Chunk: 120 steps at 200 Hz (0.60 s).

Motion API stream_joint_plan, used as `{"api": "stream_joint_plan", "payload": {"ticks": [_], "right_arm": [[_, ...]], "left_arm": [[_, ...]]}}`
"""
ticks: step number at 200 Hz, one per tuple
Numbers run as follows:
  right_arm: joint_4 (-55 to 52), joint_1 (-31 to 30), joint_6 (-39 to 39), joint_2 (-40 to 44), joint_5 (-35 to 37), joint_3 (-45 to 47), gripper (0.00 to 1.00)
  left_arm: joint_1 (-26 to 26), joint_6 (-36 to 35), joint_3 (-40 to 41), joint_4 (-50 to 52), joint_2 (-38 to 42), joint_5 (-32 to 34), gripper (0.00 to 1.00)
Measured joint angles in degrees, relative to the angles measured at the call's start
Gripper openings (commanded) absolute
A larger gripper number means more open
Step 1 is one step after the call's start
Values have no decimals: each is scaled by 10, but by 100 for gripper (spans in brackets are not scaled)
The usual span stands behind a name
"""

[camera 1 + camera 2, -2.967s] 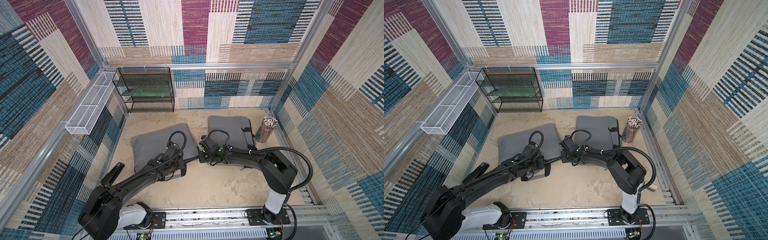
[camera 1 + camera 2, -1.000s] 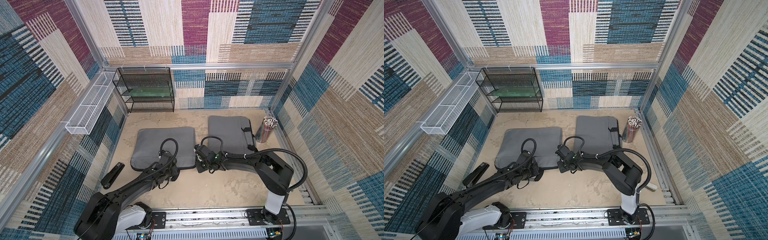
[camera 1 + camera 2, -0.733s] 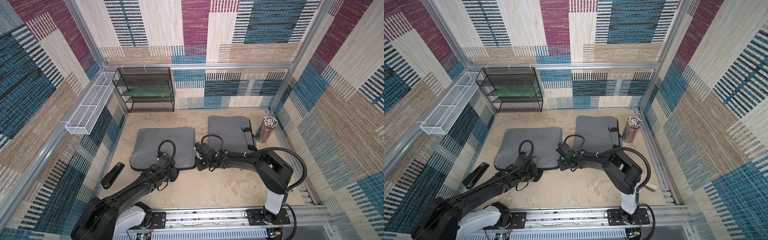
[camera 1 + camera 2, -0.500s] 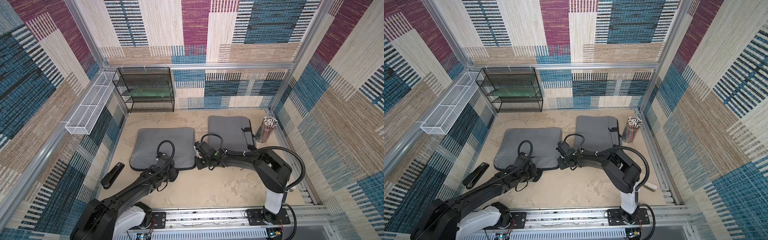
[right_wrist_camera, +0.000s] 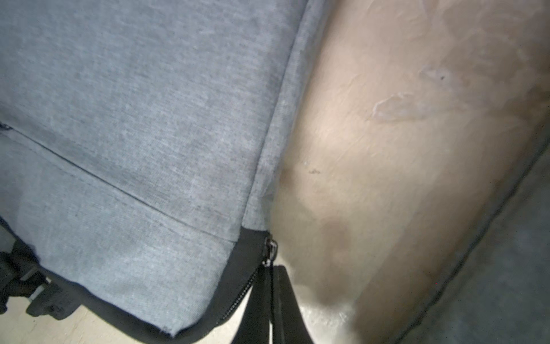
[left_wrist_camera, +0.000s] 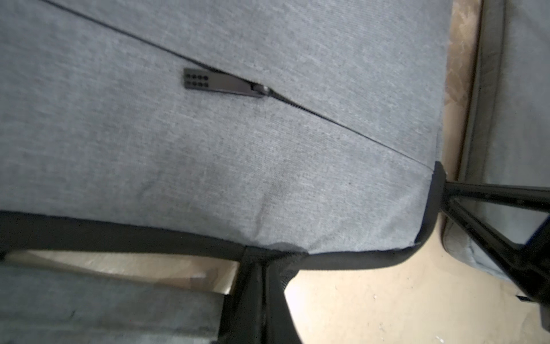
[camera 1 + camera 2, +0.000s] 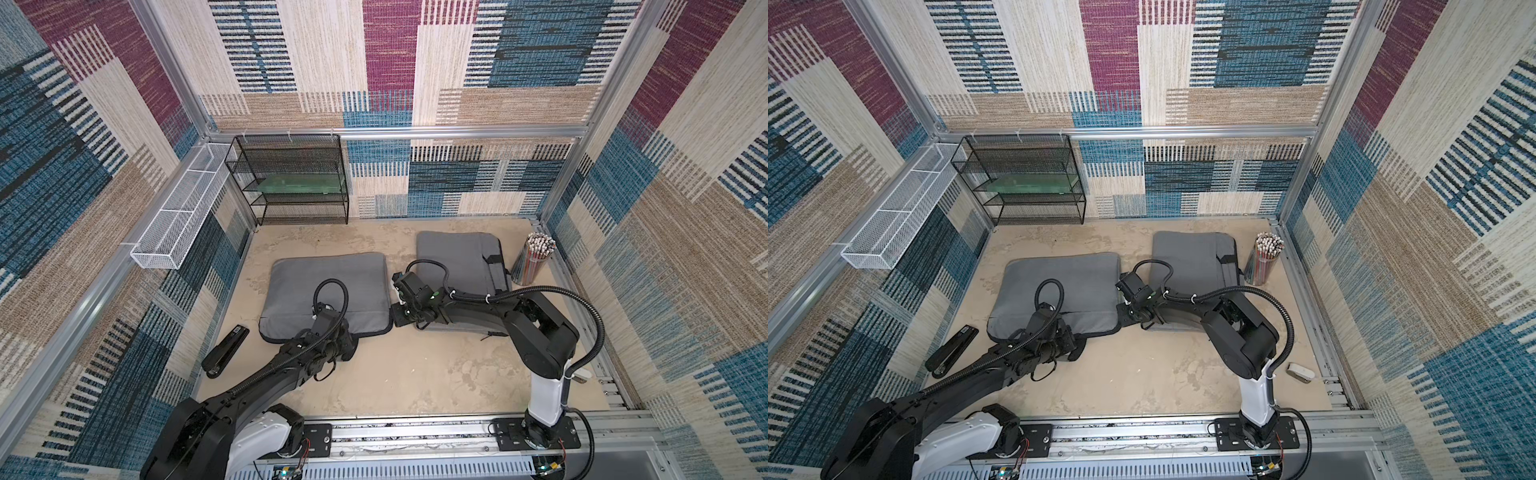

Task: Open the zippered laptop bag and take out the laptop
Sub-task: Adjust the zippered laptop bag at the center of the board.

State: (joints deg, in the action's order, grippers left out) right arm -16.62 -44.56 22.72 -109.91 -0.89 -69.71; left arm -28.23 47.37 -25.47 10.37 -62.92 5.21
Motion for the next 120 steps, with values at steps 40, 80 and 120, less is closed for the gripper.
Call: {"api": "stream_joint_plan", "payload": {"ticks": [40, 80, 120], "right_arm": [[-5, 22, 3, -23, 9, -43, 0], [-21, 54, 3, -61, 30, -112, 0], [-50, 91, -18, -99, 24, -190, 0]], "left_arm": [[1, -18, -40, -4, -21, -9, 21], [3, -55, -96, 4, -64, -13, 40], [3, -106, -157, 10, -109, -46, 51]]}}
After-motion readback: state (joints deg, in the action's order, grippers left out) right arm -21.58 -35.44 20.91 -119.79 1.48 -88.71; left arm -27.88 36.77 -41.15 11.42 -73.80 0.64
